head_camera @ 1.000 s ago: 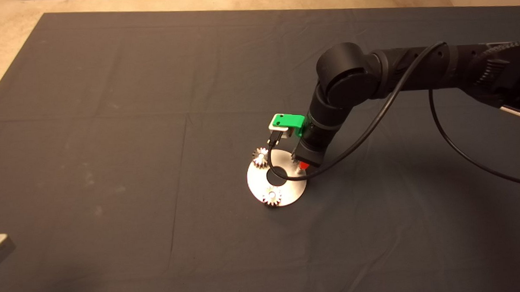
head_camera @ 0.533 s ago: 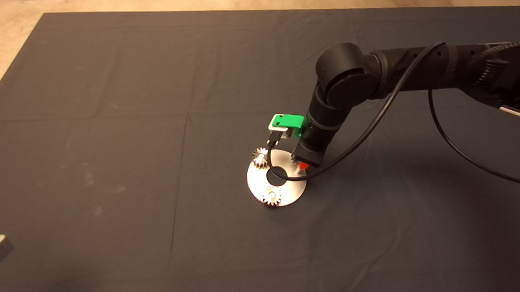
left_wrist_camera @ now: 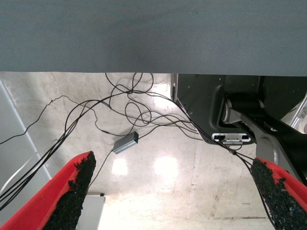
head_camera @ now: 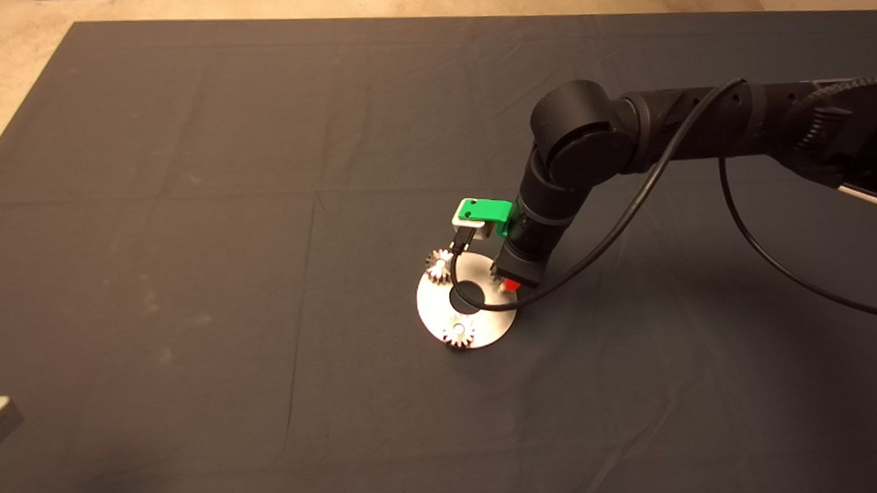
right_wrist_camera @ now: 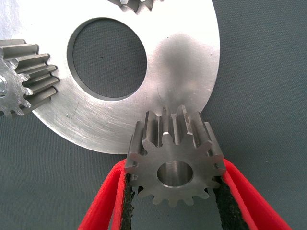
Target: Install three planetary gears onto the carrier pins
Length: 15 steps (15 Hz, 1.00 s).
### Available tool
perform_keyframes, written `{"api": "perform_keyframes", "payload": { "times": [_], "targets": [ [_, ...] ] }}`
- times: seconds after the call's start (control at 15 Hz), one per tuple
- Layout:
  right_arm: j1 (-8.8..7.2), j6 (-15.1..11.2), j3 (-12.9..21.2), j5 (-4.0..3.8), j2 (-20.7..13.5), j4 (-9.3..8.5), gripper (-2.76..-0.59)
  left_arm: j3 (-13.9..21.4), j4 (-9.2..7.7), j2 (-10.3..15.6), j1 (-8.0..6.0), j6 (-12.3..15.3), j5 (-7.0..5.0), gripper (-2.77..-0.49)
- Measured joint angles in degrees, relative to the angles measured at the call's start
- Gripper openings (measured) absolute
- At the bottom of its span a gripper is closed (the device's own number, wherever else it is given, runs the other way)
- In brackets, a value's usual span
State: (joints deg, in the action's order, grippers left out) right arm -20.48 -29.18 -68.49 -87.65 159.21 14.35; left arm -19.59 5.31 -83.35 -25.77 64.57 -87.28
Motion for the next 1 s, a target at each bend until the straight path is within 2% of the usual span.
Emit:
{"api": "perform_keyframes", "payload": {
  "times": [1.0],
  "targets": [
    [0.91,0.02,0.86,-0.05,-0.02,0.00,-2.35,0.00,0.01,0.00,0.00,-1.07,0.00,-0.93]
  ]
}}
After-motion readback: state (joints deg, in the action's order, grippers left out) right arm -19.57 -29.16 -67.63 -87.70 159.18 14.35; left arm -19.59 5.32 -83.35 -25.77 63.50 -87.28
